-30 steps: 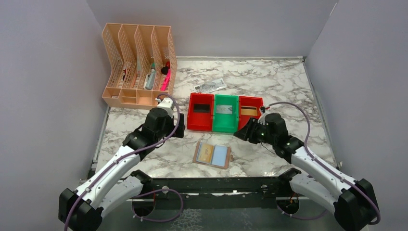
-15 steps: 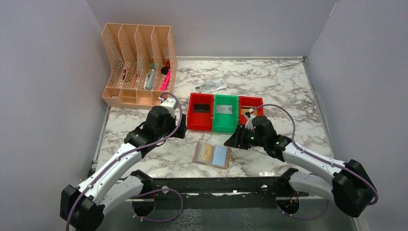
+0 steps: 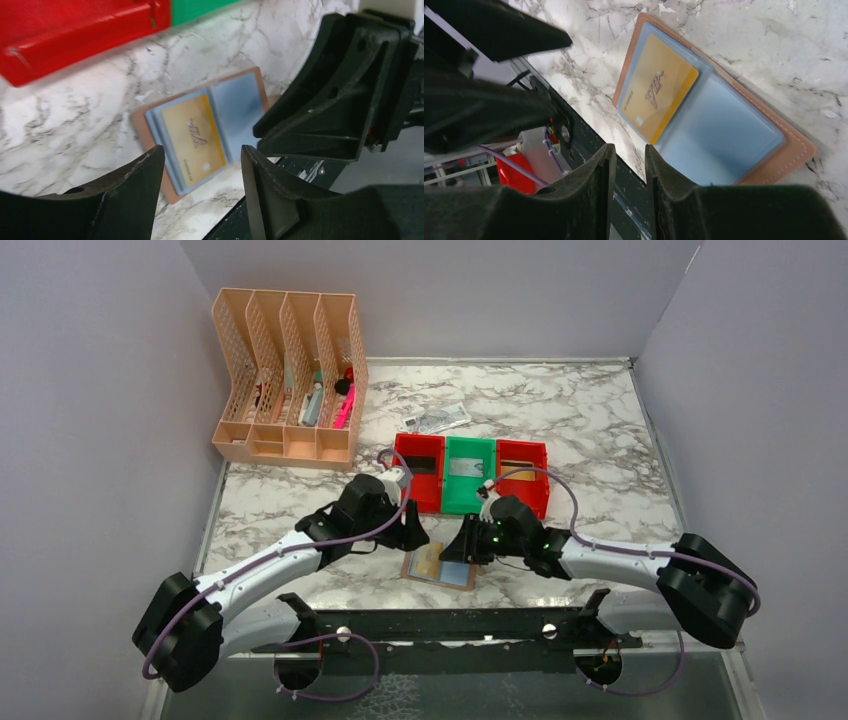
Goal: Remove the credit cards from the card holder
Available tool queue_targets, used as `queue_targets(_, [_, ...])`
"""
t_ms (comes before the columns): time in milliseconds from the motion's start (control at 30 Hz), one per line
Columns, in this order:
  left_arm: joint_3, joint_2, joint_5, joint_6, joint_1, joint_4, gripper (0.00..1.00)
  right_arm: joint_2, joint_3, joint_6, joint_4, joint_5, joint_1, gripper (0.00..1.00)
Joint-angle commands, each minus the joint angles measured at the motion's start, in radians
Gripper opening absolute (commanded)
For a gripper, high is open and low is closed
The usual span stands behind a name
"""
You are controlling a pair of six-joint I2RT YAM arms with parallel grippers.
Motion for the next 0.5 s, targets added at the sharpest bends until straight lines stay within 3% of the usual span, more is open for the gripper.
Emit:
queue_targets(0, [-0.024,0.042,-0.003,-0.055,-0.058,0.091,0.59,0.072,0.01,0.058,0.116,0.057,0.034,0.32])
queue_targets(133, [-0.051,0.066,-0.027,-0.073,-0.067,0.09,0.54,0.131,0.001,0.091,0.124,0.085,0.043,0.32])
queue_targets(467, [-0.11,0.111,0.019,-0.077,-0.081,0.154,0.54,0.245,-0.003,0.114,0.166,0.09,0.044,0.32])
